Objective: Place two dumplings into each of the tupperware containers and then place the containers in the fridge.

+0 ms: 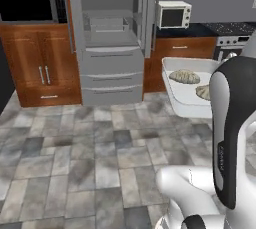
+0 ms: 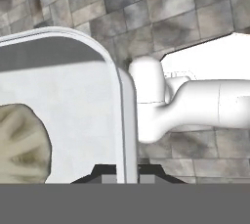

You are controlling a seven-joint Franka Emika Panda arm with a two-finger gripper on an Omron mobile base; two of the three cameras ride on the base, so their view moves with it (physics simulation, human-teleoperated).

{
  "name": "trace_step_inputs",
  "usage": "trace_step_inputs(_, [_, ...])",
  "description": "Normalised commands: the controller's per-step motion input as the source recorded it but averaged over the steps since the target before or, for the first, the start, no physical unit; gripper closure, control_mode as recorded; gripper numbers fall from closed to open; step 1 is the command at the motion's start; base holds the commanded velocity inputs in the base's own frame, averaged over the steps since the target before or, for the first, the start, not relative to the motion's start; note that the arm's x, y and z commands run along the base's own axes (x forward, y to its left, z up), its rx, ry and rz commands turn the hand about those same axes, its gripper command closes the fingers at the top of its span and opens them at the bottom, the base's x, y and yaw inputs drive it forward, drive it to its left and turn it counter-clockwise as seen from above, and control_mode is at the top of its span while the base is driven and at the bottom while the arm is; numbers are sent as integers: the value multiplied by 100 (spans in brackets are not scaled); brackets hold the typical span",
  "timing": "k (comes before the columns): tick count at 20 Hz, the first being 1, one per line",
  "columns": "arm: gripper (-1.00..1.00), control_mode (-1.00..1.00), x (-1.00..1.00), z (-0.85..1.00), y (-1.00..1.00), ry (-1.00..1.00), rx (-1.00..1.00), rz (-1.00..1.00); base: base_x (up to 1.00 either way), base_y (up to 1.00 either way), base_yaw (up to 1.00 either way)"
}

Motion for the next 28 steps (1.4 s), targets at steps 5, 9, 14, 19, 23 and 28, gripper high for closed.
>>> trace_step_inputs(5, [100, 100, 0, 0, 0, 0, 0, 0, 100, -66, 0])
trace_step_inputs(9, [100, 100, 0, 0, 0, 0, 0, 0, 100, -21, 1])
trace_step_inputs(14, [100, 100, 0, 0, 0, 0, 0, 0, 100, 41, 16])
trace_step_inputs(19, [100, 100, 0, 0, 0, 0, 0, 0, 100, 27, 18])
trace_step_inputs(23, [100, 100, 0, 0, 0, 0, 0, 0, 100, -11, 3])
trace_step_inputs(28, [100, 100, 0, 0, 0, 0, 0, 0, 100, 2, 0])
